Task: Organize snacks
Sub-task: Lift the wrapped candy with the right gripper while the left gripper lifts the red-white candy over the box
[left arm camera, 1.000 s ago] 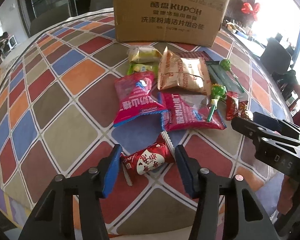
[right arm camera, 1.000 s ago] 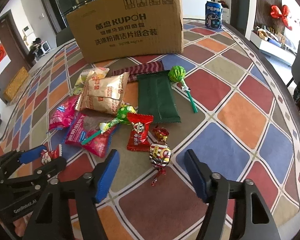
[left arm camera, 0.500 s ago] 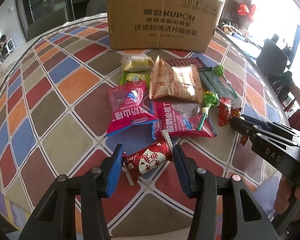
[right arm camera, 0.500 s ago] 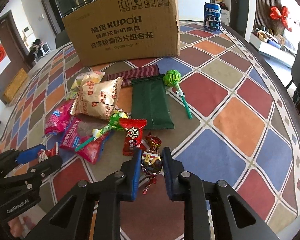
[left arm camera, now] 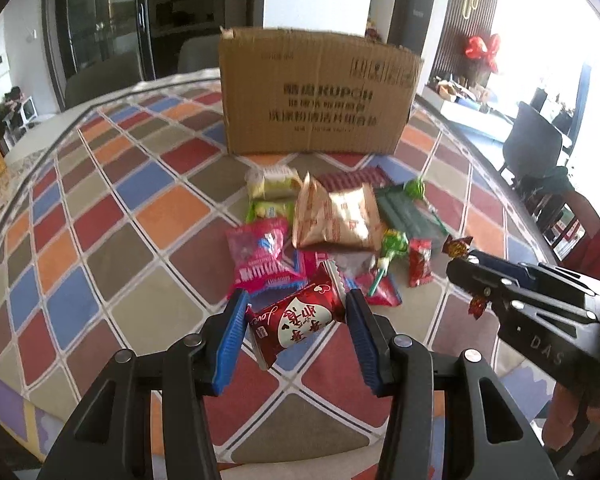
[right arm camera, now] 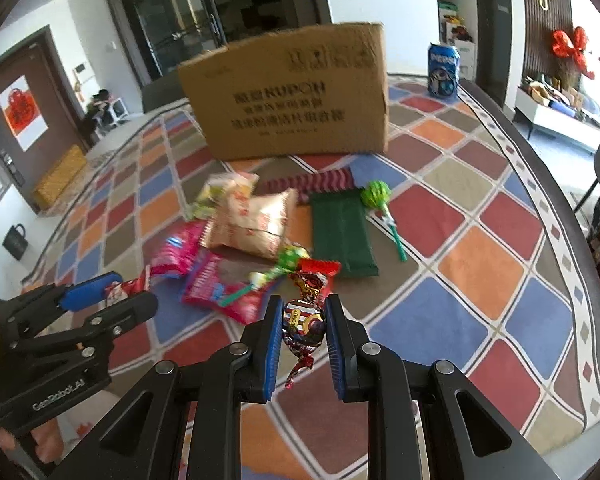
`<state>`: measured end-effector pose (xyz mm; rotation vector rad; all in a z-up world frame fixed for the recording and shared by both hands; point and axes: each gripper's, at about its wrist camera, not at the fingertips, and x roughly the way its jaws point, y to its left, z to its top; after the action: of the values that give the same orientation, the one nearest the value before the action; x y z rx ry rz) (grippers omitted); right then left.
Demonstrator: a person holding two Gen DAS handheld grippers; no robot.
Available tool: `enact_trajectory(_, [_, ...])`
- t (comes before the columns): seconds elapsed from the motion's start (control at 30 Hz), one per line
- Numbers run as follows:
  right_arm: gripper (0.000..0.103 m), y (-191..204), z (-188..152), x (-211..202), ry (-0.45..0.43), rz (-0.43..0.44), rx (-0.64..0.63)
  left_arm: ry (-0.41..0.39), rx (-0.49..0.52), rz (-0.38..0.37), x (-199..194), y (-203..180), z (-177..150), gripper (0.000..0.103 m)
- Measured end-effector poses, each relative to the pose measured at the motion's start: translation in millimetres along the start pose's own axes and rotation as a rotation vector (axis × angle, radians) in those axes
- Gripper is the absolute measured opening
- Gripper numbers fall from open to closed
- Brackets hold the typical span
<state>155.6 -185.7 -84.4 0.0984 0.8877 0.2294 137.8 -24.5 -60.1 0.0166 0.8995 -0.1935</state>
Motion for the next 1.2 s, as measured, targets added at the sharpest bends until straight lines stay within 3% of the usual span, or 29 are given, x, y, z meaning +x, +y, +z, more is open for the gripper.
enact_trajectory(0.53, [0.022, 23.9, 39.8, -38.5, -0.143, 0.061, -0.058, -0.201, 0.072, 0.028, -49.4, 2.8, 44.7, 0.049])
enact_trajectory(0.8, [0.022, 26.6, 77.0, -53.1, -0.237, 0.078, -0.069, -0.309, 0.085, 0.038, -66.7, 4.7, 87.5, 0.049])
enact_trajectory(1.2, [0.022, 27.0, 146.6, -62.6, -0.325, 0.119, -0.082, -0.377, 0.063, 0.015, -71.3, 11.8, 158.7, 0.049])
